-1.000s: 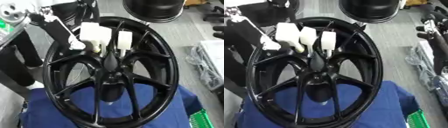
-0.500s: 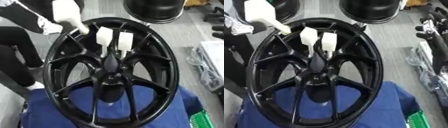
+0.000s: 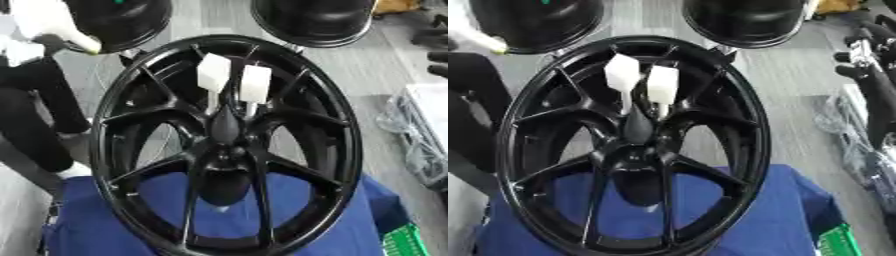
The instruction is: Pull the pin out of the wheel hub.
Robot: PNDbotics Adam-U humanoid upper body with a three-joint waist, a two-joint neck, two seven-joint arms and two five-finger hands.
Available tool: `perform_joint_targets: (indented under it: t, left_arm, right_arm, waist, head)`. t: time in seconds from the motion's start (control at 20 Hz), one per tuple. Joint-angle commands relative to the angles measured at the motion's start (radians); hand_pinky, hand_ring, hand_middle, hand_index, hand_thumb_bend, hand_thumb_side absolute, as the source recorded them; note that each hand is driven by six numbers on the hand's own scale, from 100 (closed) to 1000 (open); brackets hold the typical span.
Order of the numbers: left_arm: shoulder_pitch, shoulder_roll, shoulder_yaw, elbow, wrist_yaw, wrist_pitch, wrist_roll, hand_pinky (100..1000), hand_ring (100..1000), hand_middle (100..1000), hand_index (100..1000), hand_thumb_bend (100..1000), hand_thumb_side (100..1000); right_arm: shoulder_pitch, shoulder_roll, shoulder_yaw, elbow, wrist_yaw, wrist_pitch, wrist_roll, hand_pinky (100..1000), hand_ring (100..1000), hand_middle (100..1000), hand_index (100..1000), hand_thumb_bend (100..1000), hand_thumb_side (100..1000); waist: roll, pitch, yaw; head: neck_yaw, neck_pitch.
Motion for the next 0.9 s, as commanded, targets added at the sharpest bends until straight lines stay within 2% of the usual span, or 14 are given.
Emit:
perform_joint_targets:
  t: [0.05, 0.25, 0.3, 0.4, 0.45, 0.5, 0.55, 0.6, 0.7, 0.8, 0.9]
  left_arm:
    - [0.057, 0.024, 0.059, -0.003, -0.045, 0.039, 0.057, 551, 365, 380, 442, 410, 100]
    - [0.128, -0.019, 0.083, 0.049, -0.096, 0.067, 0.084, 560, 375, 389, 454, 424, 100]
    - [0.142, -0.024, 0.080, 0.070, -0.111, 0.065, 0.066, 548, 381, 393, 461, 431, 100]
    - [0.159, -0.035, 0.077, 0.115, -0.146, 0.048, 0.009, 593, 437, 453, 533, 426, 100]
    - [0.164, -0.041, 0.079, 0.136, -0.157, 0.039, -0.020, 701, 566, 586, 668, 422, 100]
    - [0.167, -0.046, 0.082, 0.156, -0.165, 0.031, -0.049, 785, 674, 684, 741, 397, 100]
    - [0.167, -0.049, 0.085, 0.176, -0.169, 0.024, -0.076, 836, 747, 743, 792, 378, 100]
    - [0.168, -0.053, 0.088, 0.196, -0.171, 0.020, -0.099, 890, 807, 804, 842, 390, 242]
    - [0.168, -0.062, 0.097, 0.239, -0.164, 0.018, -0.126, 921, 842, 856, 880, 419, 416]
    - [0.161, -0.069, 0.102, 0.269, -0.154, 0.012, -0.128, 930, 853, 869, 891, 467, 519]
    - [0.157, -0.072, 0.103, 0.281, -0.146, 0.003, -0.125, 930, 853, 871, 895, 491, 568]
  right_arm:
    - [-0.005, -0.025, -0.017, -0.018, 0.001, -0.003, -0.009, 759, 744, 753, 863, 100, 583]
    - [0.003, -0.024, -0.023, -0.020, 0.001, -0.004, -0.016, 759, 744, 753, 863, 100, 584]
    - [0.004, -0.024, -0.023, -0.021, 0.000, -0.004, -0.016, 759, 744, 752, 863, 100, 585]
    - [0.007, -0.023, -0.023, -0.021, -0.001, -0.003, -0.016, 759, 744, 752, 863, 100, 587]
    - [0.008, -0.023, -0.024, -0.021, -0.001, -0.003, -0.017, 759, 744, 752, 863, 100, 587]
    - [0.009, -0.022, -0.025, -0.022, -0.001, -0.003, -0.017, 759, 744, 750, 862, 100, 588]
    - [0.011, -0.020, -0.025, -0.022, -0.001, -0.002, -0.017, 759, 744, 748, 860, 100, 590]
    - [0.011, -0.014, -0.025, -0.022, -0.003, -0.002, -0.018, 759, 744, 748, 860, 100, 593]
    - [0.008, 0.004, -0.021, -0.021, -0.006, -0.002, -0.015, 759, 744, 749, 860, 100, 595]
    - [0.005, 0.009, -0.019, -0.018, -0.006, -0.003, -0.013, 759, 745, 749, 860, 100, 594]
    - [0.004, 0.007, -0.021, -0.018, -0.006, -0.003, -0.014, 759, 745, 749, 860, 100, 592]
  waist:
    - [-0.005, -0.012, 0.000]
    - [-0.014, -0.012, -0.004]
    - [-0.016, -0.011, -0.005]
    - [-0.020, -0.010, -0.008]
    - [-0.022, -0.009, -0.009]
    - [-0.024, -0.008, -0.010]
    - [-0.025, -0.007, -0.012]
    - [-0.027, -0.006, -0.013]
    - [-0.029, -0.004, -0.018]
    - [-0.031, -0.003, -0.020]
    - [-0.032, -0.002, -0.021]
  head:
    - [-0.002, -0.025]
    - [-0.002, -0.022]
    - [-0.001, -0.019]
    - [0.002, -0.016]
    - [0.003, -0.016]
    - [0.003, -0.016]
    - [0.003, -0.017]
    - [0.003, -0.017]
    - [0.002, -0.020]
    - [-0.001, -0.023]
    - [0.001, -0.023]
